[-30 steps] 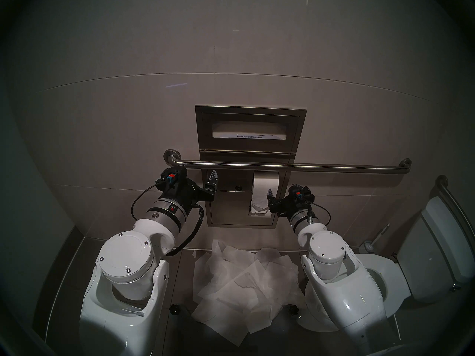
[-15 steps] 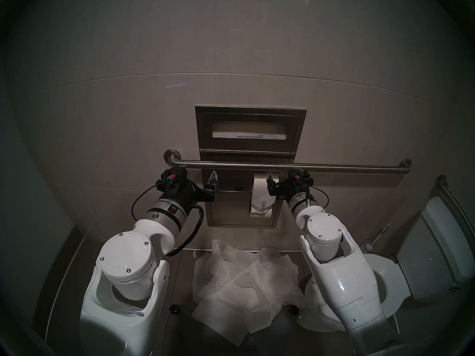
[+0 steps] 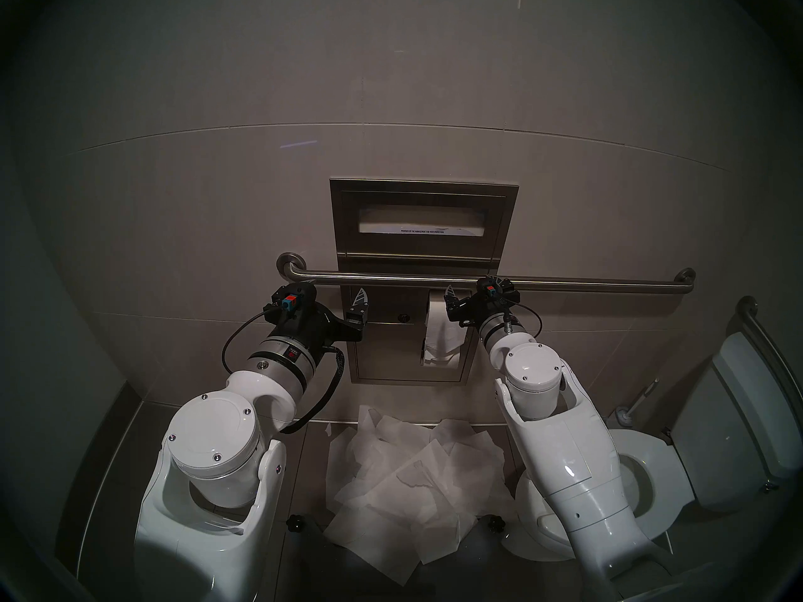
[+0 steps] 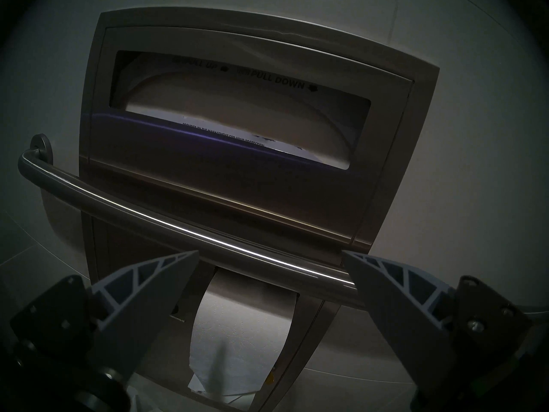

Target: Take out a toilet seat cover

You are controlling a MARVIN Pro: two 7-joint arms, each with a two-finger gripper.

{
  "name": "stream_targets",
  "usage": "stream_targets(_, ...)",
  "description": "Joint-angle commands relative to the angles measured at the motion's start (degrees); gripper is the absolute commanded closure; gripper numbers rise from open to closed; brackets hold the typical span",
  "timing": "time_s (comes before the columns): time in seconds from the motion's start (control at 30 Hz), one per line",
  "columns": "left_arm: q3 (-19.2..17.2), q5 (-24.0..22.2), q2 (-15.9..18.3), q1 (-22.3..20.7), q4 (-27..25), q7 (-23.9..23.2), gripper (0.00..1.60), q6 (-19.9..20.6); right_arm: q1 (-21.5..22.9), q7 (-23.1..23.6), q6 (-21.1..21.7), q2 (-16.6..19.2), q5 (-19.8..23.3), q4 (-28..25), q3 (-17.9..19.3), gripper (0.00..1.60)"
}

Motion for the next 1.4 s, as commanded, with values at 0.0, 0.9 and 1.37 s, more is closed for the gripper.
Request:
stream_targets(0.0, 0.16, 0.07, -0.06, -0.83, -1.94, 0.04, 0.00, -0.62, 7.13, 1.96, -1.14, -1.05, -2.40, 1.77, 0.07, 0.00)
stream_targets(0.9, 0.13, -0.37, 0.21, -0.90, -1.39, 0.27, 0.00, -0.46, 17.08, 6.02, -2.43, -5.58, -5.61, 8.98, 3.35, 0.00)
stream_targets(1.37, 0.16, -0.58, 0.35, -0.96, -1.36, 0.41, 0.00, -0.45, 21.88, 6.40, -3.29, -7.35, -7.01, 14.08, 4.63, 0.00)
